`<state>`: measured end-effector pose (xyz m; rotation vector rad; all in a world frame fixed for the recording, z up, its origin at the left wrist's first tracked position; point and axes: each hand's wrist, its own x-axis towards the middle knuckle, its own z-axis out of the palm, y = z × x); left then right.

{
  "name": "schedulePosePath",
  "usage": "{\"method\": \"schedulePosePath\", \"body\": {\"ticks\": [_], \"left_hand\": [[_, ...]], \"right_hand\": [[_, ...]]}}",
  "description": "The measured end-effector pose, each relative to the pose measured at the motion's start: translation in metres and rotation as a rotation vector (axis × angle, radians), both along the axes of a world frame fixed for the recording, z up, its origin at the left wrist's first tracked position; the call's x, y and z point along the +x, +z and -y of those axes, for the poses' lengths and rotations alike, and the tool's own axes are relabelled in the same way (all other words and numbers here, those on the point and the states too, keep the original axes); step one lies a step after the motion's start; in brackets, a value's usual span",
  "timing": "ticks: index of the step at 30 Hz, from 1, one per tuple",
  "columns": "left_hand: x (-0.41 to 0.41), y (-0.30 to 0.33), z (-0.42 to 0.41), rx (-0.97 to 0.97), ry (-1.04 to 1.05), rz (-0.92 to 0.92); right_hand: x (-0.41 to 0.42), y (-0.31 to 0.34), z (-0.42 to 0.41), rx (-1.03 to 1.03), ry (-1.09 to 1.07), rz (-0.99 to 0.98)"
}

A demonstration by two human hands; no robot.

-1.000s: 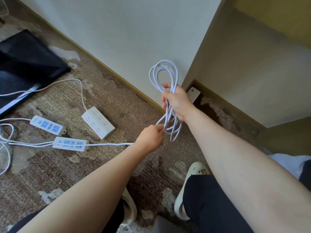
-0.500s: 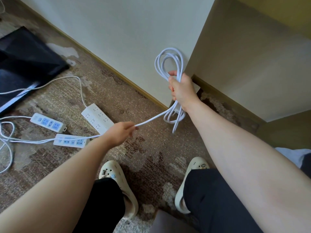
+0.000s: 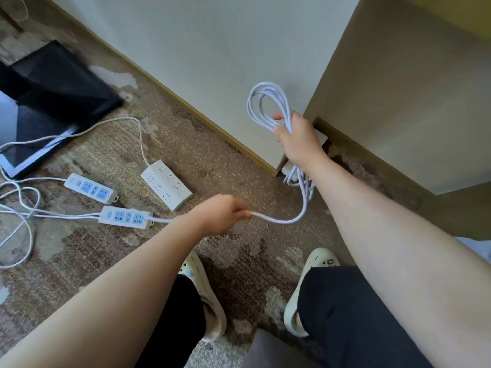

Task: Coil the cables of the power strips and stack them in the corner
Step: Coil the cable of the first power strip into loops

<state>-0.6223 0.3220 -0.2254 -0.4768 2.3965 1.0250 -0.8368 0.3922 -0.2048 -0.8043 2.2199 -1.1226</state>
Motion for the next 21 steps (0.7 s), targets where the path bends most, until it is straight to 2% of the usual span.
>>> {"method": "schedulePosePath", "body": {"ticks": [2, 4, 8, 11, 14, 16, 19, 21], "left_hand": [[0.015, -0.012, 0.010, 0.026, 0.032, 0.147], [0.031, -0.021, 0.024, 0.089, 0.113, 0.203], [0.068, -0.037, 0.053, 0.218, 0.399, 0.186], [0.073, -0.036, 0.056, 0.223, 0.479, 0.178], [0.035, -0.017, 0.040, 0.085, 0.314, 0.064], [0.000, 0.006, 0.022, 0.022, 0.200, -0.087], [-0.038, 0.038, -0.008, 0.048, 0.131, -0.350], [-0.048, 0.042, -0.026, 0.014, 0.087, -0.365]], "right_hand": [[-0.008, 0.001, -0.007, -0.002, -0.013, -0.022], [-0.017, 0.001, -0.014, 0.007, -0.015, -0.063], [-0.029, -0.001, -0.022, 0.023, -0.043, -0.091], [-0.027, -0.002, -0.021, 0.014, -0.046, -0.076], [-0.021, -0.001, -0.014, 0.009, -0.012, -0.016], [-0.015, -0.003, -0.008, 0.024, 0.034, 0.045], [-0.003, -0.006, -0.002, 0.048, 0.095, 0.109], [0.002, -0.009, -0.002, 0.055, 0.111, 0.162]]}}
